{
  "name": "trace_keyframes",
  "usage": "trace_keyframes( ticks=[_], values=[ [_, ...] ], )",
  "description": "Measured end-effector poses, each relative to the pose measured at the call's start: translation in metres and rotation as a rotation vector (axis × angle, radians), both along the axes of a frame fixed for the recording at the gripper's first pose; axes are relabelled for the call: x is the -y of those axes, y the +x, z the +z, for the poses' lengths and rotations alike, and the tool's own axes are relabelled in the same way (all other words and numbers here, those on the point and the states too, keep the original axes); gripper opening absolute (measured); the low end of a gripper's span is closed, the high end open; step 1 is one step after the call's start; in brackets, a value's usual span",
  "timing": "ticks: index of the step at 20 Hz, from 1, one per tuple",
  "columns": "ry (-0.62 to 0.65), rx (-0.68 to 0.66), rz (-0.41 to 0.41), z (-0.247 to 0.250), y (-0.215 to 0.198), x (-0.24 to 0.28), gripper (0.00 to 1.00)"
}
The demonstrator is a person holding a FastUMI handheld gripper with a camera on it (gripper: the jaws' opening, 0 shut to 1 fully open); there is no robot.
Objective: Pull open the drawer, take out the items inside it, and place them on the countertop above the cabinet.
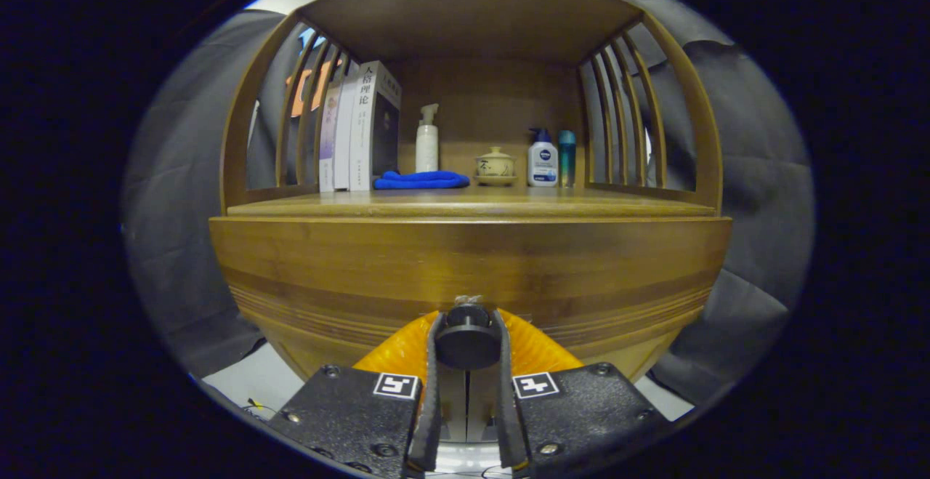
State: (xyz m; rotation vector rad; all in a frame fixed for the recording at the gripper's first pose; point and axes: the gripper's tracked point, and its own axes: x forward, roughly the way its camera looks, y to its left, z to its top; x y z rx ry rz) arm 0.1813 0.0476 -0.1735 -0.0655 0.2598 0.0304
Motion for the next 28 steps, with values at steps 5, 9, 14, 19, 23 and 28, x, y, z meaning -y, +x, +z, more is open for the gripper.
trace_keyframes(
  ticks=[5, 9, 14, 19, 23, 28],
  values=[
    [0.006, -0.008, -0.001, 0.0, -0.031, 0.001, 0.34],
    [0.012, -0.011, 0.002, 0.0, -0.055, 0.002, 0.34],
    [0.014, -0.02, 0.008, 0.0, -0.081, 0.004, 0.34],
    [0.015, -0.028, 0.015, -0.003, -0.108, 0.008, 0.34],
    [0.012, -0.032, 0.026, -0.007, -0.13, 0.009, 0.34],
    [0.036, -0.044, 0.013, -0.008, -0.156, 0.007, 0.34]
  ],
)
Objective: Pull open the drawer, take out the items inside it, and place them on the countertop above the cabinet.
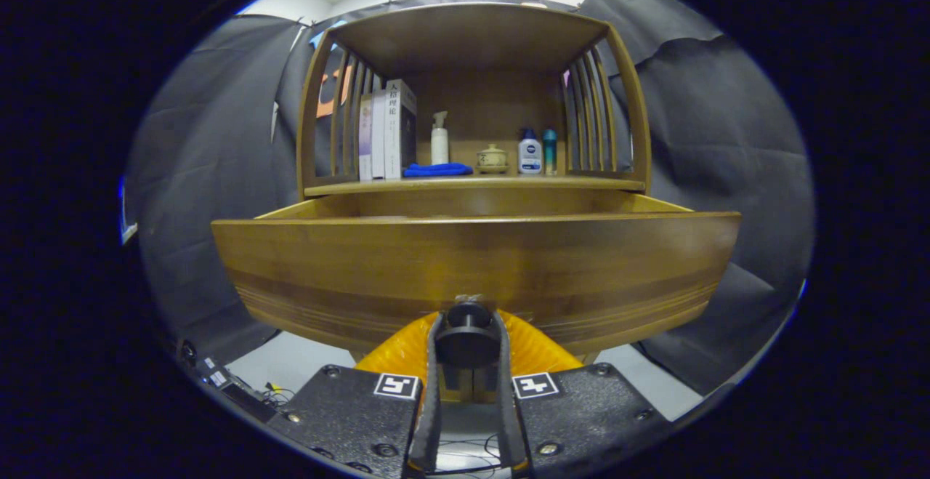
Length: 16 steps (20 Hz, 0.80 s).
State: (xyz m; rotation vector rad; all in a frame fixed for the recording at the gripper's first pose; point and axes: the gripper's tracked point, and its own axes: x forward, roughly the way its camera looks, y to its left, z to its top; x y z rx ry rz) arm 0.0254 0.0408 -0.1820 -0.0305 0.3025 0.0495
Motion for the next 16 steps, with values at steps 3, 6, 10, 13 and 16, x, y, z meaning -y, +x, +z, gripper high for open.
trace_keyframes(
  ticks=[3, 6, 10, 13, 16],
  values=[
    [0.015, -0.012, -0.006, -0.002, -0.017, 0.002, 0.34],
    [0.017, -0.032, 0.002, -0.005, -0.03, 0.001, 0.34],
    [0.01, -0.055, 0.009, -0.005, -0.033, 0.003, 0.34],
    [0.074, -0.054, -0.012, -0.001, -0.037, 0.005, 0.51],
    [0.08, 0.037, -0.044, 0.026, -0.041, 0.015, 0.76]
  ],
)
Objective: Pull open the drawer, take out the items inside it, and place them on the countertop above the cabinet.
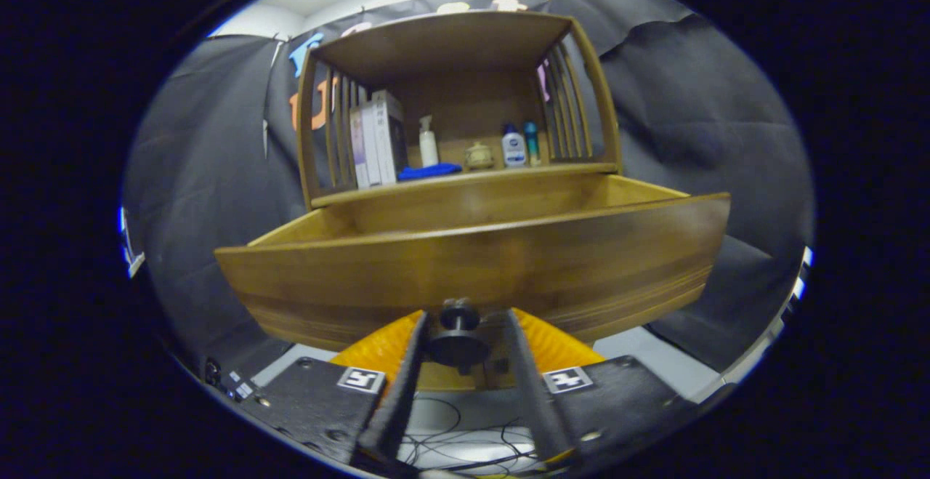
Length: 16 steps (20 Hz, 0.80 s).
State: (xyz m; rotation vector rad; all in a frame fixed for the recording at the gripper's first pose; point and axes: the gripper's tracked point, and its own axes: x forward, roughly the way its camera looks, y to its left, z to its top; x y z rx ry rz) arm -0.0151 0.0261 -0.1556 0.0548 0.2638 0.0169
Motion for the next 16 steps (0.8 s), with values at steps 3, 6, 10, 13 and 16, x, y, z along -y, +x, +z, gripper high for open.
trace_keyframes(
  ticks=[3, 6, 10, 13, 16],
  values=[
    [0.002, 0.054, -0.004, 0.034, -0.008, 0.007, 1.0],
    [-0.003, 0.092, 0.038, 0.074, -0.005, 0.004, 1.0],
    [-0.025, 0.112, 0.055, 0.129, 0.014, 0.008, 1.0],
    [-0.024, 0.129, 0.08, 0.167, 0.044, 0.002, 1.0],
    [-0.053, 0.089, 0.086, 0.192, 0.082, -0.002, 1.0]
  ],
)
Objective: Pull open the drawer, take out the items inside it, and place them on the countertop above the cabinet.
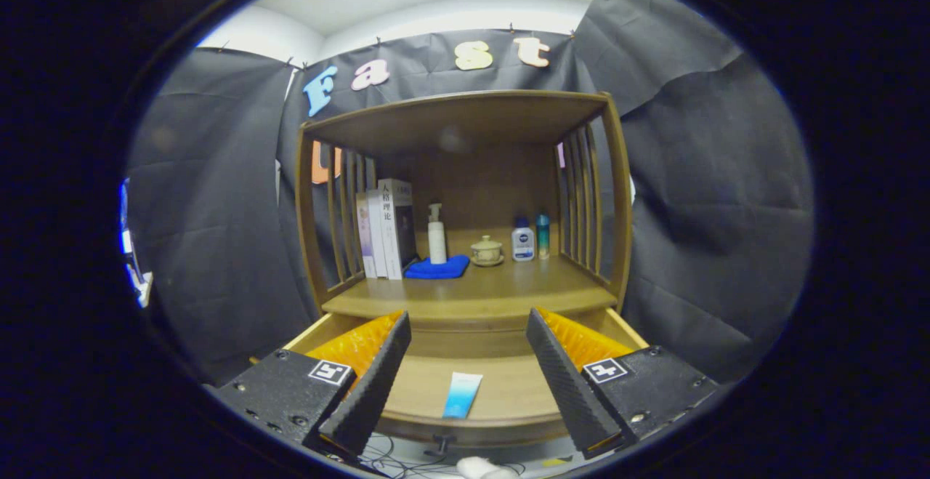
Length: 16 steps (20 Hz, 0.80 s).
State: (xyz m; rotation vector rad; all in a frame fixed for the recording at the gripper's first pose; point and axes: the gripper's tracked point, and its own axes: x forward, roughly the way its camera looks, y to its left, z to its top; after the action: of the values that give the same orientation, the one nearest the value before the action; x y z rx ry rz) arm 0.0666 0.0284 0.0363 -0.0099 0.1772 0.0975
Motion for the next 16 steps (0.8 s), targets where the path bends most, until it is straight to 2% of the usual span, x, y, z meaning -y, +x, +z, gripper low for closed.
trace_keyframes(
  ticks=[3, 6, 11, 16],
  values=[
    [-0.015, -0.068, 0.02, 0.009, 0.036, -0.014, 1.0],
    [-0.031, -0.194, 0.027, -0.007, 0.071, -0.024, 1.0],
    [-0.047, -0.494, 0.032, -0.079, 0.104, -0.035, 1.0],
    [-0.075, -0.767, -0.008, -0.155, 0.097, -0.027, 1.0]
  ],
)
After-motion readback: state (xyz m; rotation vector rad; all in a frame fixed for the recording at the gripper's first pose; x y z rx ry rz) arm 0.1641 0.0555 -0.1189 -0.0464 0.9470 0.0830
